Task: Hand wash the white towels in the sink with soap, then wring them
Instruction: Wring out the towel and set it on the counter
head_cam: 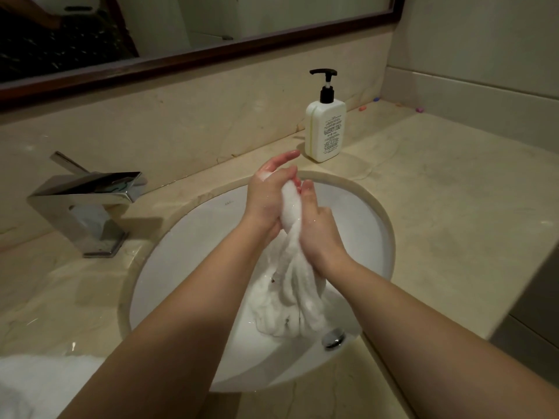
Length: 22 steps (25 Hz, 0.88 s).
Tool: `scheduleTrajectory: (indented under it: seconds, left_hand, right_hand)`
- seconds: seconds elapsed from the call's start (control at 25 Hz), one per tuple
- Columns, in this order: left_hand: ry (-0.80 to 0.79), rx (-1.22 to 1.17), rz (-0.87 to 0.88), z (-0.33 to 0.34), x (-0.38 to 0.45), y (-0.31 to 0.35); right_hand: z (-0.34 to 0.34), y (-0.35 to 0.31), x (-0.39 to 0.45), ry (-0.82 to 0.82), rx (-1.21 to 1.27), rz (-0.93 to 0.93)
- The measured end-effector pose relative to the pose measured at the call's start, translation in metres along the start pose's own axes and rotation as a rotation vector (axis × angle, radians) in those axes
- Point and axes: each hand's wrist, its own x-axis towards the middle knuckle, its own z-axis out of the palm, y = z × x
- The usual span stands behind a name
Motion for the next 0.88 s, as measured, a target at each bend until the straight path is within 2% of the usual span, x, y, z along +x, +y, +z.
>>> scheduleTrajectory:
  seconds: [0.2,0.32,0.4,0.48,0.56,0.64,0.72,0.8,0.84,0.88]
  left_hand:
    - [0.221,0.112,0.092,0.005,-0.006,-0.003]
    - [0.238,0.083,0.05,0.003,-0.006,-0.006]
    - [0.131,-0.005,-0.072,0.001,-0.003,-0.009]
    - [-0.047,-0.029,-0.277,0.0,-0.007,-0.012]
    - [-0.271,0.063,-0.401,0.0,-0.017,-0.015]
    - [-0.405,0.16,-0.452,-0.005,-0.019,-0.018]
    - [-0.447,0.135,-0.475,-0.015,-0.016,-0.016]
    - [-0.471,0.08,-0.463,-0.024,-0.01,-0.012]
    - [-0.47,0.059,-0.448,-0.026,-0.008,-0.01]
    - [-0.457,0.029,-0.44,-0.026,-0.007,-0.01]
  right_hand:
    - [0.004,0.004,0.007,0.086,-0.132,-0.144]
    - [0.003,0.006,0.008,0.085,-0.157,-0.144]
    - [0.0,0.01,0.01,0.102,-0.165,-0.139]
    - [-0.005,0.011,0.019,0.12,-0.079,-0.126]
    - [-0.011,0.006,0.027,0.096,0.083,-0.07]
    - [-0.019,-0.001,0.033,-0.018,0.191,0.015]
    - [-0.022,-0.009,0.034,-0.083,0.055,-0.008]
    - [-0.025,-0.018,0.039,0.045,-0.327,-0.222]
    - [-0.026,-0.024,0.041,0.11,-0.458,-0.299]
    - [-0.028,-0.028,0.044,0.124,-0.486,-0.315]
